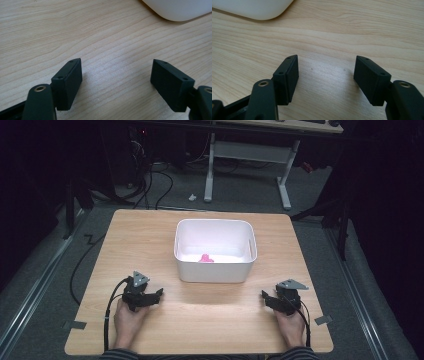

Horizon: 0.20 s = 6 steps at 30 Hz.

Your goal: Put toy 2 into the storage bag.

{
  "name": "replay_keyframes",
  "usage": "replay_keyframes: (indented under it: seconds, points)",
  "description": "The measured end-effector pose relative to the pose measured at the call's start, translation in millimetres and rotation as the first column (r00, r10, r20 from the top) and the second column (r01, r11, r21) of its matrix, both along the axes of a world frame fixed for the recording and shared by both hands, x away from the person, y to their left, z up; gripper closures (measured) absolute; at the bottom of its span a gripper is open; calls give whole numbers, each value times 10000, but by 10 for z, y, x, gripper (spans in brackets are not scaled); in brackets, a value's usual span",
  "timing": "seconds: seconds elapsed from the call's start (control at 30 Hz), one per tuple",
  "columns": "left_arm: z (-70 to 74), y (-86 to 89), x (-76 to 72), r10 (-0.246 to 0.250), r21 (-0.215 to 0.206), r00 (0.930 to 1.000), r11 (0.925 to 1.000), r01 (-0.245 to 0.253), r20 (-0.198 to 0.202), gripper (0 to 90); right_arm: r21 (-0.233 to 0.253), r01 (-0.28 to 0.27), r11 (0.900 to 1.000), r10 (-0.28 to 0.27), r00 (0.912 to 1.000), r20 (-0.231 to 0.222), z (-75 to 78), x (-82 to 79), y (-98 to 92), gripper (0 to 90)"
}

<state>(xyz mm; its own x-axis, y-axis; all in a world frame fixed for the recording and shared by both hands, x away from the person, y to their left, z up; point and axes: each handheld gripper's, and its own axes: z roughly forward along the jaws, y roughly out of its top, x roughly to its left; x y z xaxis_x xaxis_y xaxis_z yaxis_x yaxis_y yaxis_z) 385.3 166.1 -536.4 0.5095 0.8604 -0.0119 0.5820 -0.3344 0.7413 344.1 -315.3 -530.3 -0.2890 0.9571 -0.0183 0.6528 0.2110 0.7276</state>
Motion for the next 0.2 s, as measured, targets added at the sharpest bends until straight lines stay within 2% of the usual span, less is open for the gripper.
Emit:
replay_keyframes:
  seconds: [0.2]
  points:
    - [0,0,0,1,-5,10000,10000,-1,-1,256,-17,-109,9999,108,9999,-32,-2,14,2,327]
